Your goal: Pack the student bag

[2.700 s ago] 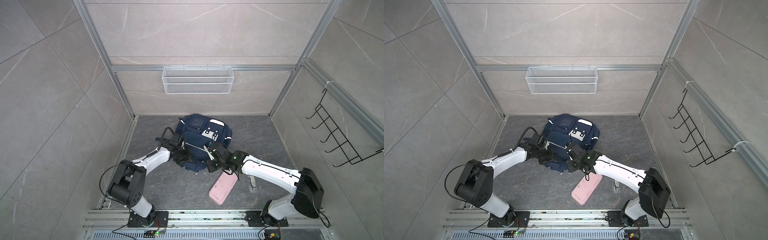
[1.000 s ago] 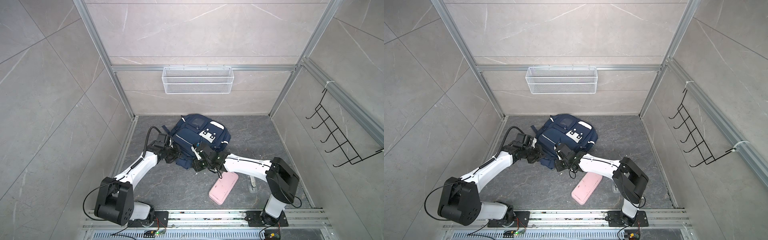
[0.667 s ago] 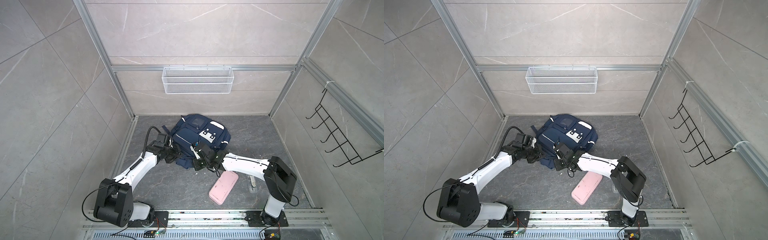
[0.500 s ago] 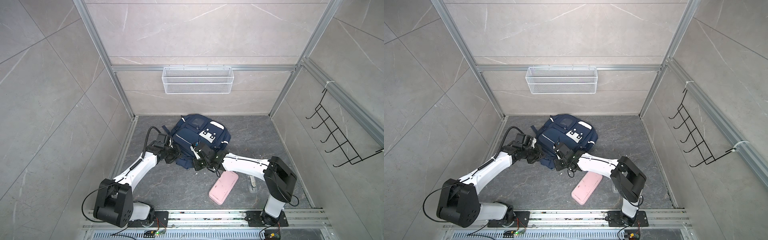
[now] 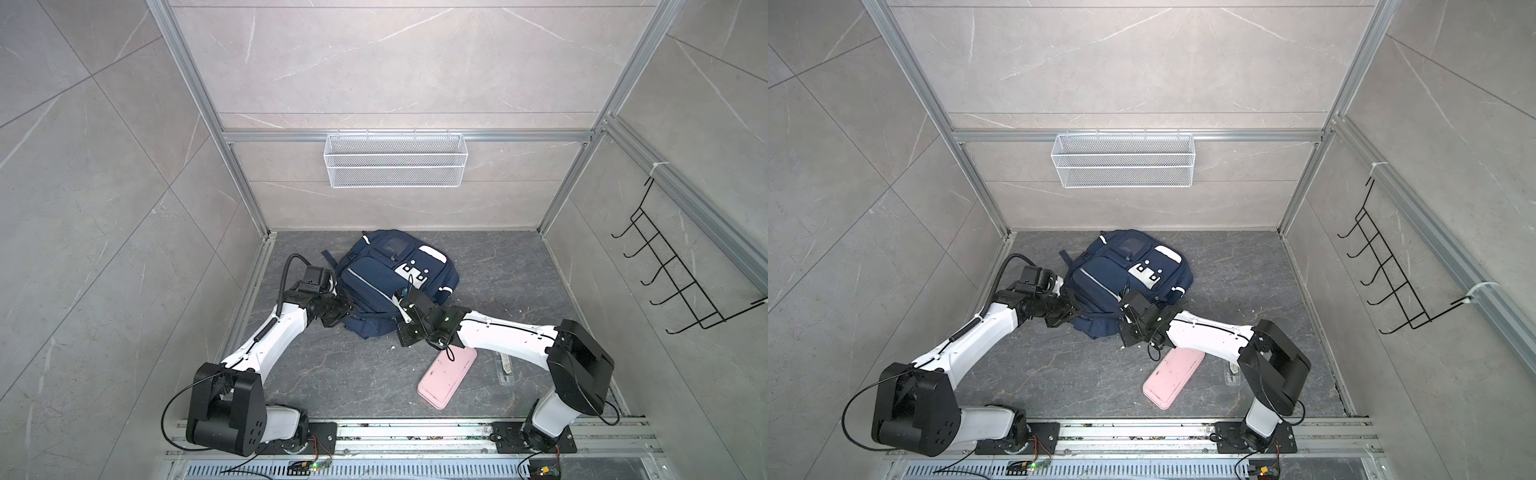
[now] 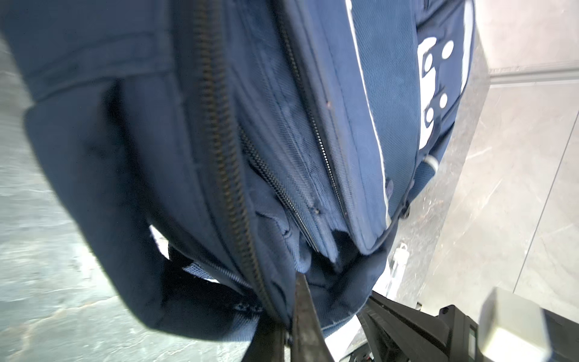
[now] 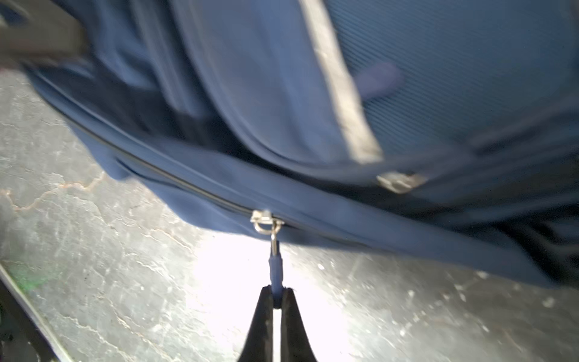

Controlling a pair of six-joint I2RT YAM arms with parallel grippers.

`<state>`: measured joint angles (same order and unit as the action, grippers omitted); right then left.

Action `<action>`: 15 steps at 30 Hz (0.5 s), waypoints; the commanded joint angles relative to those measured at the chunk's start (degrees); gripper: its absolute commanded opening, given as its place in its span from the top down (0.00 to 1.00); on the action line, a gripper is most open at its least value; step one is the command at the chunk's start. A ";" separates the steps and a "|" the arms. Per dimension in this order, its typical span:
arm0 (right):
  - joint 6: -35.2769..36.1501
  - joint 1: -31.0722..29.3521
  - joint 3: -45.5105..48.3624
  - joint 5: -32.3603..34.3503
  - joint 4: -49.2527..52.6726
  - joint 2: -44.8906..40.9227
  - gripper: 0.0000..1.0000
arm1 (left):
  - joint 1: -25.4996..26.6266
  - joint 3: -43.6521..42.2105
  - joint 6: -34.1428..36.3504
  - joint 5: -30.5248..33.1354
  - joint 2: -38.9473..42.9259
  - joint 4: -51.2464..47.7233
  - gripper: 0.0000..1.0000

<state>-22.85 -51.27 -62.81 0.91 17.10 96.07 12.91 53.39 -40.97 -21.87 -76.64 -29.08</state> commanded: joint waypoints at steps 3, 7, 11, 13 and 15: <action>1.11 4.33 2.53 2.92 4.15 -2.54 1.00 | -2.78 3.30 3.55 -1.11 3.69 -1.69 1.00; 1.75 7.04 3.34 2.68 4.61 -3.41 1.00 | -3.33 3.22 3.98 -1.07 3.98 -2.16 1.00; 2.38 9.01 4.07 2.33 4.52 -4.30 1.00 | -4.49 3.04 4.48 -1.16 4.51 -2.57 1.00; 2.74 9.79 4.34 2.27 4.84 -4.64 1.00 | -5.28 3.17 4.91 -1.20 4.74 -2.97 1.00; 3.03 10.69 4.53 2.26 5.03 -4.91 1.00 | -6.23 3.21 5.53 -1.24 4.97 -3.52 1.00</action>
<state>-20.82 -42.24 -59.20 0.64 19.75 93.08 8.80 53.58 -38.04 -23.18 -74.81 -31.73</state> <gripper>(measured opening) 0.059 0.052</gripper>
